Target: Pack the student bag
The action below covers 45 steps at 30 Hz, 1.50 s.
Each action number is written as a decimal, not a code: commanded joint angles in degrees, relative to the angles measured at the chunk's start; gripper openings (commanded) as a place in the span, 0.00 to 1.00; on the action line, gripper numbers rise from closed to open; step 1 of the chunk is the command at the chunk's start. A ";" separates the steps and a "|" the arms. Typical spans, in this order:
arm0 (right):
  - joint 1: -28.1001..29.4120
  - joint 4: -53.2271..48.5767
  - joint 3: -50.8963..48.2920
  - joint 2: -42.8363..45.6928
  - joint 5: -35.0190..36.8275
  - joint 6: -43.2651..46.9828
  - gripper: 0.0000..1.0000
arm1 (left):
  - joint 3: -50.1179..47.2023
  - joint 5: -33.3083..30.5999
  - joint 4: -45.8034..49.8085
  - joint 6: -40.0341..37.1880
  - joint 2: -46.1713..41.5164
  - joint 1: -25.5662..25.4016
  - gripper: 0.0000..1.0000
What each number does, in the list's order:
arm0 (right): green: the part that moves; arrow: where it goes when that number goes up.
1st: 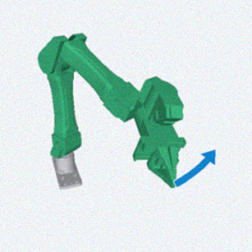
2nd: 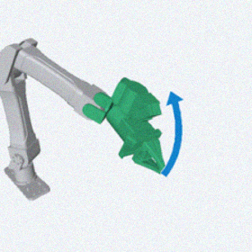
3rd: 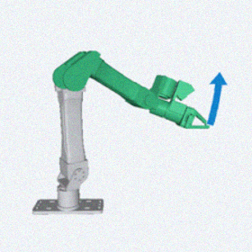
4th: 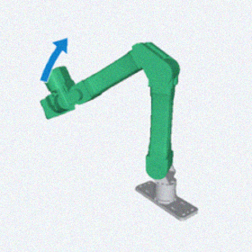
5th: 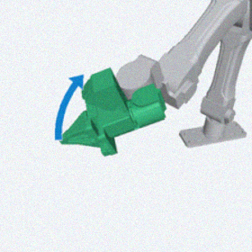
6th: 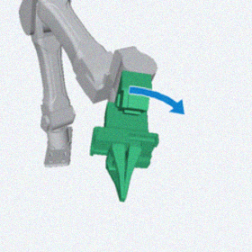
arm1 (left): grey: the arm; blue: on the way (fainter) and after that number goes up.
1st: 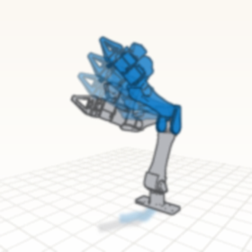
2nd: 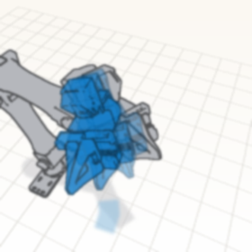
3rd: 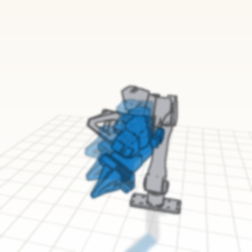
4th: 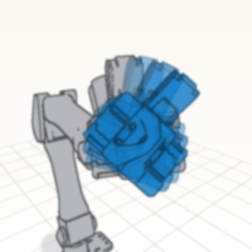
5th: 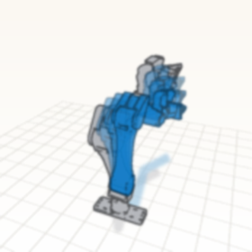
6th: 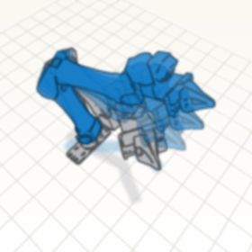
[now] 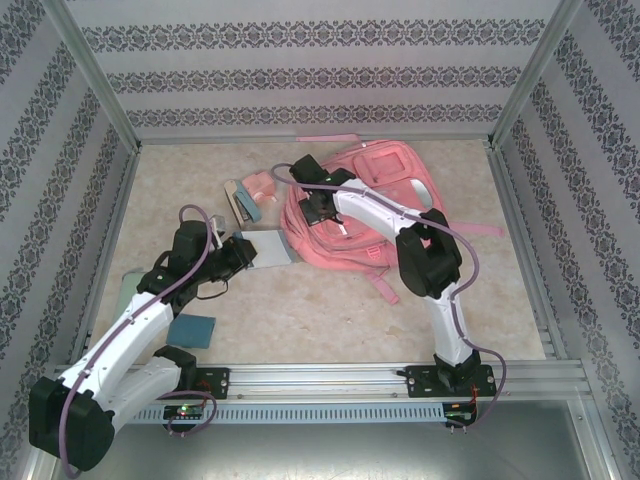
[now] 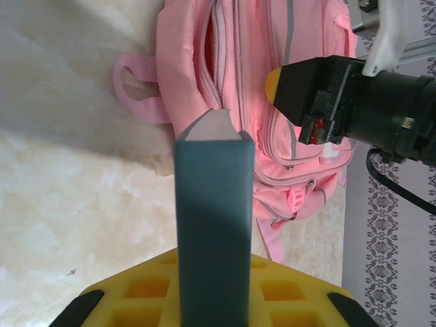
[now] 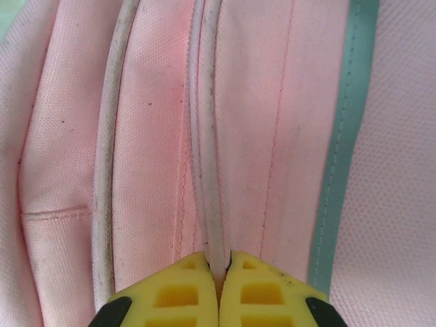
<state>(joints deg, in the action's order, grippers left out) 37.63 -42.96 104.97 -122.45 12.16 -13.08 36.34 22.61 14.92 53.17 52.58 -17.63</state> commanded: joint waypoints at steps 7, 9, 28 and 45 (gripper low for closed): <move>-1.78 -1.39 4.08 16.84 -0.76 1.22 0.00 | 4.72 1.27 -17.26 6.51 7.20 -0.23 0.00; -2.66 -1.87 5.36 18.63 -2.14 0.47 0.00 | 5.63 1.24 -21.44 8.21 10.52 -0.43 0.00; -8.64 -0.07 5.87 25.21 -14.61 -5.69 0.00 | 29.92 -3.60 -43.69 15.01 51.84 -12.65 0.00; -11.95 1.47 4.65 25.94 -19.10 -8.41 0.00 | 48.28 -9.44 -27.07 13.28 70.90 -20.96 0.46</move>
<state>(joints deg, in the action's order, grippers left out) 25.71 -49.01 107.96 -100.86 -4.16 -19.79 83.53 14.68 -18.70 67.79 122.87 -37.41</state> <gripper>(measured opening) 0.045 0.372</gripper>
